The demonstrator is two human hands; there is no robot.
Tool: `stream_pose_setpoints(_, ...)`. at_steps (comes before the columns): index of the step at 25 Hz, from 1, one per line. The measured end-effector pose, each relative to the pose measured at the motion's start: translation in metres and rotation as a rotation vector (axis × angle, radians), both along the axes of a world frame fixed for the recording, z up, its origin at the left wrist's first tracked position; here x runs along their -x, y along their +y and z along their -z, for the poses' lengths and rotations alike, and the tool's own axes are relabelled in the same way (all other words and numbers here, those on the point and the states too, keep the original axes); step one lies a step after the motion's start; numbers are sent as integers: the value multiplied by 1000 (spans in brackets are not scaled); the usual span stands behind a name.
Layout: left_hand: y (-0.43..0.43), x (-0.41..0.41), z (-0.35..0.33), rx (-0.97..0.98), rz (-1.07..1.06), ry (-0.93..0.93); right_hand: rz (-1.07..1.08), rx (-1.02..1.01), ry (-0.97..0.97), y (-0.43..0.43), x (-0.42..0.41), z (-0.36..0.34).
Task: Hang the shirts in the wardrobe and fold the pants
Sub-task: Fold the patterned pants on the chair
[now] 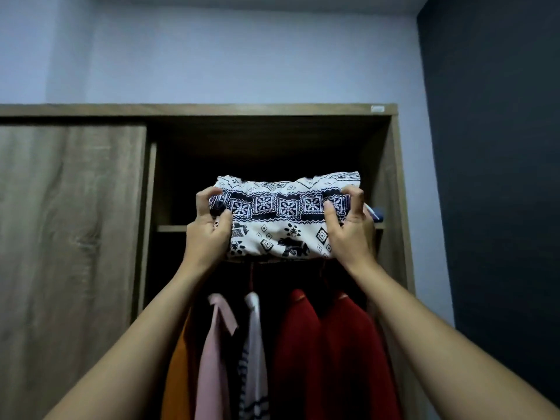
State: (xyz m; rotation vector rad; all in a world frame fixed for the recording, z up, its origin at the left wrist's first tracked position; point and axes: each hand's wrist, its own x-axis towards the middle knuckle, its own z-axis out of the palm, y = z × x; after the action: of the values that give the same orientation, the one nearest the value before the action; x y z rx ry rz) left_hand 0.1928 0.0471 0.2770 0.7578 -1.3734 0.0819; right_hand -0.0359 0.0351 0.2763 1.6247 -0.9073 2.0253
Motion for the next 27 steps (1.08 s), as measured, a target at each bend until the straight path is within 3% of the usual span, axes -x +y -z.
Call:
stream_pose_setpoints(5,-36,25,-66,-6,-9,-74,128,-34,70,-25,38,-72)
stream_pose_setpoints(10,-82,55,-108,4,-4,-34,216,6,79,-48,62,-117)
stream_pose_setpoints(15,-137,81,-128,-34,2,-17,484,-305,178,-94,88,-136)
stream_pose_setpoints(20,-188,108,-133,-107,-7,-54,641,-424,234,-128,97,-130)
stream_pose_setpoints(25,-237,115,-130,-349,-233,-268,659,-670,262,-163,99,-117)
stream_pose_setpoints(27,-244,114,-128,-350,-351,-340,729,-773,264,-164,100,-116)
